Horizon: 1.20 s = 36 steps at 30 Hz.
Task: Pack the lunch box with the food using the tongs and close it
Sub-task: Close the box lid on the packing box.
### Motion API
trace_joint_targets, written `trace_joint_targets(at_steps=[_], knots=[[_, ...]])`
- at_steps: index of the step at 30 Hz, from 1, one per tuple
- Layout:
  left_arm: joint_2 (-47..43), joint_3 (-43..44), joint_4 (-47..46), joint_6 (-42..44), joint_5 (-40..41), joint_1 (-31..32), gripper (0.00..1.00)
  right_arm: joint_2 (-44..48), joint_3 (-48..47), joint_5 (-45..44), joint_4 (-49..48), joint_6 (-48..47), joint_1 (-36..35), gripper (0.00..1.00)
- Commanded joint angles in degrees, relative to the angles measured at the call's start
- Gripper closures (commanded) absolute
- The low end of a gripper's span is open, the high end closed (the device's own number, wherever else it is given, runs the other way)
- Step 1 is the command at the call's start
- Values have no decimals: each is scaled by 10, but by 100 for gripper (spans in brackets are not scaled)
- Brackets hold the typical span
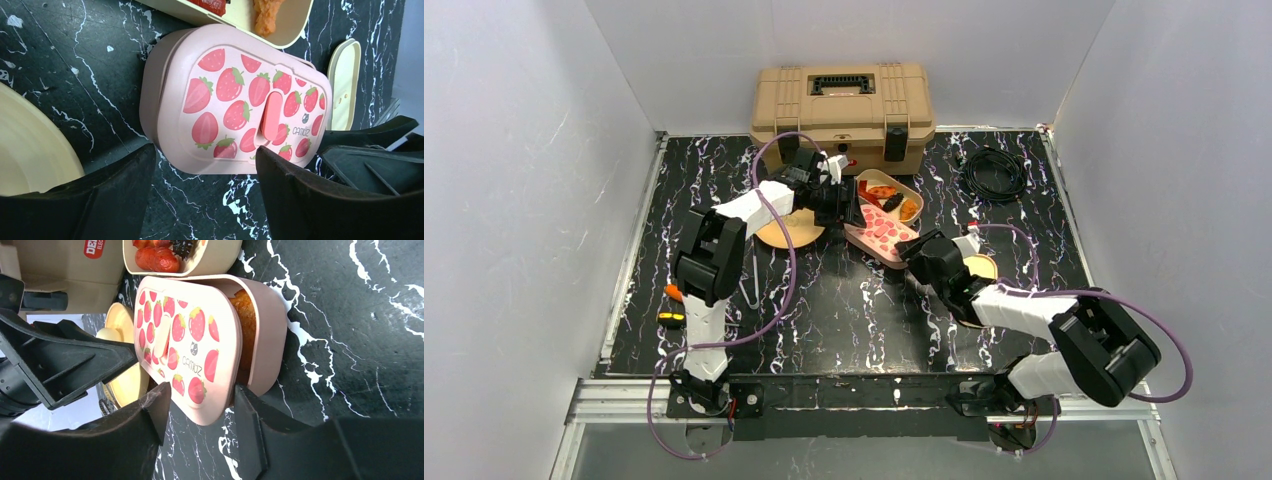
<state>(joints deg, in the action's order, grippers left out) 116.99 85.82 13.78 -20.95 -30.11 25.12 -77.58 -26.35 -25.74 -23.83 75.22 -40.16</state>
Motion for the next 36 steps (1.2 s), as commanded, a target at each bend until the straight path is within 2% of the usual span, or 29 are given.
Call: trace_joint_targets(at_steps=[1,4,8,13,21,26,36], knots=[[-13,13,24,21,11,4,27,28,-16,-19,117,-44,-2,39],[-10,14,23,17,8,4,25,55,-27,-33,171,-55,-3,33],[-7,13,23,21,17,4,25,84,-32,-49,219,-63,-3,28],[-6,13,23,22,18,4,24,93,-43,-56,224,-122,-2,26],[8,15,23,21,21,4,31,33,-138,-4,235,-278,-4,20],[7,14,25,19,24,4,31,-16,-214,-30,322,-359,-25,16],[-6,16,31,6,17,4,19,-89,-287,-63,377,-491,-70,16]])
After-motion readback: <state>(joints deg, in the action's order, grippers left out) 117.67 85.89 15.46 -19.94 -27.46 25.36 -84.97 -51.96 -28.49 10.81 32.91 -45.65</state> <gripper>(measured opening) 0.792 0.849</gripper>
